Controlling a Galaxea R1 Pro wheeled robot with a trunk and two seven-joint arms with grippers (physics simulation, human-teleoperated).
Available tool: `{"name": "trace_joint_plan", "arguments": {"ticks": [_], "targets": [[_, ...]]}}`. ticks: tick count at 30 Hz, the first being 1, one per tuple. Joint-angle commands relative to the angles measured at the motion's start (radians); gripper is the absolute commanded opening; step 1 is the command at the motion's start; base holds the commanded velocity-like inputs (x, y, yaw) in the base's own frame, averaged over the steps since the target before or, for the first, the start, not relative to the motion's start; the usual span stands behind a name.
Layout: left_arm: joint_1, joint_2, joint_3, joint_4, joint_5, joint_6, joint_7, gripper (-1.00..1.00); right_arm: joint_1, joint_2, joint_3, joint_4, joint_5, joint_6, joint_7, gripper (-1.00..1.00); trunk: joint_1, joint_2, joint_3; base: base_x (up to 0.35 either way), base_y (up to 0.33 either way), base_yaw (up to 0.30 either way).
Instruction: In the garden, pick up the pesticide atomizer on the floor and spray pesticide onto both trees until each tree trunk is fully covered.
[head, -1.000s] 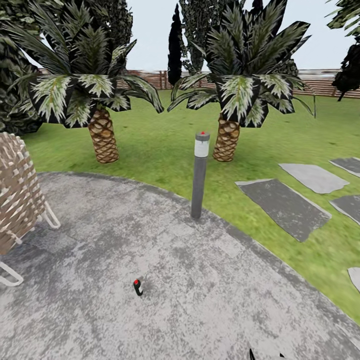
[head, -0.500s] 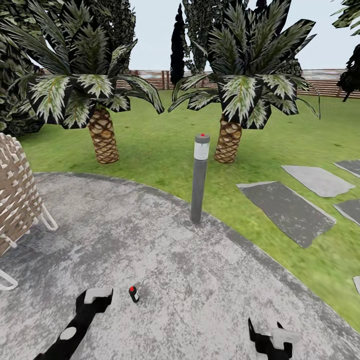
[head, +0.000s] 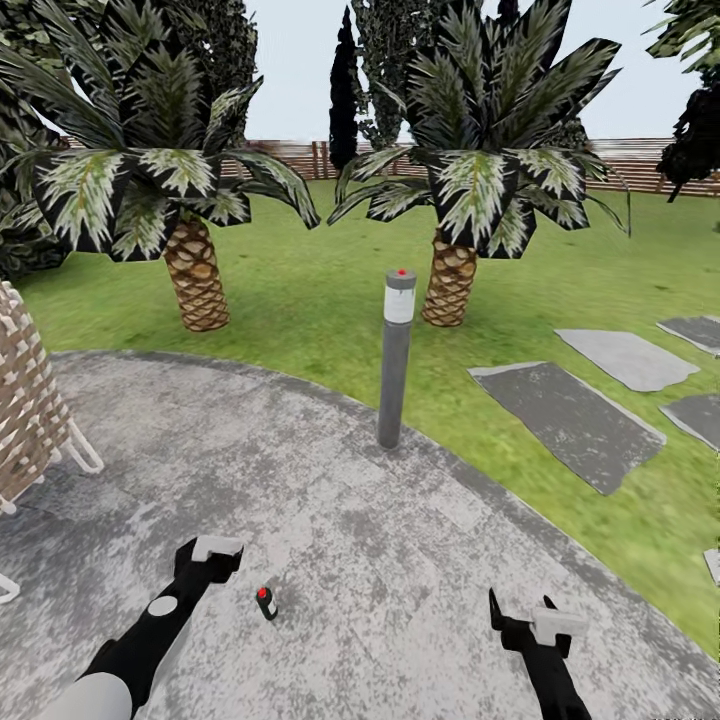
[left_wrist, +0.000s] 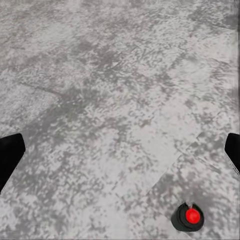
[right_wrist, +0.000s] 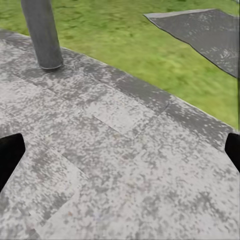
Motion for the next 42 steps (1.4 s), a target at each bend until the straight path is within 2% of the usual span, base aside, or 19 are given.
{"name": "trace_joint_plan", "arguments": {"ticks": [1, 10, 17, 25, 32, 42], "targets": [[0.000, 0.000, -0.001, 0.000, 0.000, 0.000, 0.000, 1.00, 0.000, 0.001, 0.000, 0.000, 0.000, 0.000, 0.000, 1.00, 0.000, 0.000, 0.000, 0.244, 0.233, -0.290], [0.000, 0.001, -0.002, 0.001, 0.003, -0.002, -0.001, 1.00, 0.000, 0.002, 0.000, 0.001, 0.001, 0.000, 0.000, 1.00, 0.000, 0.000, -0.005, 0.233, 0.226, -0.286], [0.000, 0.002, -0.002, 0.001, 0.002, -0.003, -0.001, 1.00, 0.000, 0.004, 0.000, 0.001, 0.001, 0.000, 0.000, 1.00, 0.000, 0.000, -0.008, 0.034, 0.034, -0.197], [0.007, 0.004, 0.002, 0.007, 0.010, -0.013, -0.001, 1.00, 0.000, 0.006, -0.003, 0.001, -0.001, 0.000, -0.003, 1.00, 0.031, -0.056, -0.043, 0.000, 0.000, -0.002], [0.008, 0.003, 0.006, 0.037, 0.013, -0.078, -0.001, 1.00, 0.000, 0.006, -0.003, 0.001, -0.001, 0.000, -0.004, 1.00, 0.058, -0.105, -0.076, 0.000, 0.000, 0.076], [0.008, 0.001, 0.005, 0.044, 0.012, -0.078, -0.001, 1.00, 0.000, 0.006, -0.006, 0.001, -0.001, 0.002, -0.005, 1.00, 0.096, -0.175, -0.124, 0.000, 0.000, 0.093]]}}
